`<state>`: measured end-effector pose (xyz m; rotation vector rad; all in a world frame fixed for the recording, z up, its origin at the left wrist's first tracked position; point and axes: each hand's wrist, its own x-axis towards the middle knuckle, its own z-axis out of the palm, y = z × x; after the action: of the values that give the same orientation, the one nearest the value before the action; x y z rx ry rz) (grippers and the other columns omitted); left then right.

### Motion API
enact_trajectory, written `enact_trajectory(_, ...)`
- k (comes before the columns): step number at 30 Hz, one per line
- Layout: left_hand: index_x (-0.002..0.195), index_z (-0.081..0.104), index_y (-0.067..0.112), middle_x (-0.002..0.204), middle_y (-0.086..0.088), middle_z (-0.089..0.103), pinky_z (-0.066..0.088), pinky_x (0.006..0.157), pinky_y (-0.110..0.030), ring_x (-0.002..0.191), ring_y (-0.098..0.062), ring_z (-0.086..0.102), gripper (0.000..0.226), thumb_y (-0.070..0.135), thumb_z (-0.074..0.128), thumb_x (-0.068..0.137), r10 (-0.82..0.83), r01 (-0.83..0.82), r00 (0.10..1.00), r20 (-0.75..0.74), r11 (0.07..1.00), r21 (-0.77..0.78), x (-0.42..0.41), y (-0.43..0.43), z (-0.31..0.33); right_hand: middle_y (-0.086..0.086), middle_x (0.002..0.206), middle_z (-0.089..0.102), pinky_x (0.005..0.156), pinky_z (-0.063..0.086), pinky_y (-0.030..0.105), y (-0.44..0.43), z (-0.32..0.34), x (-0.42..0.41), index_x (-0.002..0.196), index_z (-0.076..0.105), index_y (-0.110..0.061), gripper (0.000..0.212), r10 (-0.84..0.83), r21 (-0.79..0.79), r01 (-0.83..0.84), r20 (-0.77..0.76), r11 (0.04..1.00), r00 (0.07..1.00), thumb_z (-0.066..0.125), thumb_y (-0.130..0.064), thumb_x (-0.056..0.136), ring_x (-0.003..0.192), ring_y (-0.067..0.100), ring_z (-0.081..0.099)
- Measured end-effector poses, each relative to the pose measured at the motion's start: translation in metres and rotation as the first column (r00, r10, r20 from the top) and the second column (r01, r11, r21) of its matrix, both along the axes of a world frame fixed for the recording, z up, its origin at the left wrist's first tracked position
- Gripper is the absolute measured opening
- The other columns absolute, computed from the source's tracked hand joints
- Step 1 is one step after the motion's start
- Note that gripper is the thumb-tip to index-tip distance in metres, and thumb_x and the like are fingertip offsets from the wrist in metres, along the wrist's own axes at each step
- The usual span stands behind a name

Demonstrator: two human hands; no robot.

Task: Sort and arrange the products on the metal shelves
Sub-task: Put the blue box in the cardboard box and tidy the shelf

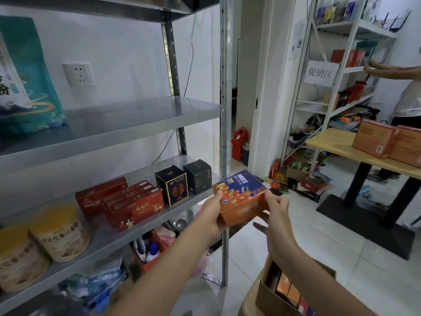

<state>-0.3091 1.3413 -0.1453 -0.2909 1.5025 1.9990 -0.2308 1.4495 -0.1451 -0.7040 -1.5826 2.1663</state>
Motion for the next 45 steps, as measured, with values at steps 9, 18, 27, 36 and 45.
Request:
enact_trajectory(9,0.111,0.057,0.009,0.084,-0.014,0.070,0.053,0.053,-0.026,0.072,-0.023,0.067,0.028,0.030,0.059,0.093,-0.334,0.329,0.935,0.117,0.942,0.063,-0.014,-0.024,0.006,0.003,0.160,0.014,0.115,0.018,0.032,0.087,-0.001,-0.003,0.142,0.030,-0.035,0.085,0.323,0.983,-0.144,0.100,0.116,0.941,0.079,-0.008,0.079,0.148,0.017,0.010)
enact_trajectory(18,0.126,0.059,0.013,0.116,-0.015,0.069,0.057,0.079,-0.032,0.101,-0.024,0.068,0.073,0.069,0.025,0.093,-0.404,0.420,0.902,-0.152,0.903,0.091,-0.009,-0.004,-0.004,-0.003,0.097,0.072,0.068,0.051,0.020,0.106,-0.010,-0.002,0.105,0.064,-0.019,0.026,0.267,0.643,-0.282,0.123,0.712,0.956,0.074,-0.026,0.082,0.086,0.007,0.069)
enact_trajectory(27,0.151,0.001,0.042,0.155,0.012,0.002,0.022,0.114,-0.036,0.143,-0.014,0.000,0.099,0.040,0.073,0.082,-0.855,-0.246,-0.010,-0.519,0.505,-0.827,0.025,0.056,-0.061,0.017,0.099,0.068,0.044,0.053,0.027,0.120,-0.028,0.002,0.127,0.050,-0.008,0.054,0.038,-0.010,-0.037,0.319,0.999,0.947,0.074,-0.032,0.084,0.086,0.029,0.067)
enact_trajectory(36,0.146,0.032,0.028,0.134,0.003,0.045,0.043,0.096,-0.033,0.123,-0.015,0.039,0.057,0.032,0.057,0.095,-0.720,-0.143,-0.011,-0.694,0.688,-0.712,0.010,0.098,-0.056,0.015,0.120,0.060,0.077,0.055,0.036,0.153,-0.060,0.031,0.134,0.048,-0.008,0.067,0.027,0.145,-0.114,0.497,0.983,0.867,0.038,-0.063,0.096,0.098,0.028,0.064)
enact_trajectory(45,0.135,0.040,0.023,0.130,-0.007,0.048,0.053,0.095,-0.039,0.122,-0.021,0.053,0.036,0.024,0.051,0.100,-0.813,0.531,0.241,-0.530,0.568,-0.629,-0.025,0.142,-0.052,-0.030,0.118,0.044,0.070,0.051,0.015,0.194,-0.109,0.056,0.137,0.016,-0.056,0.084,0.115,0.676,-0.287,0.289,0.678,0.951,0.061,-0.075,0.068,0.108,-0.004,0.056)
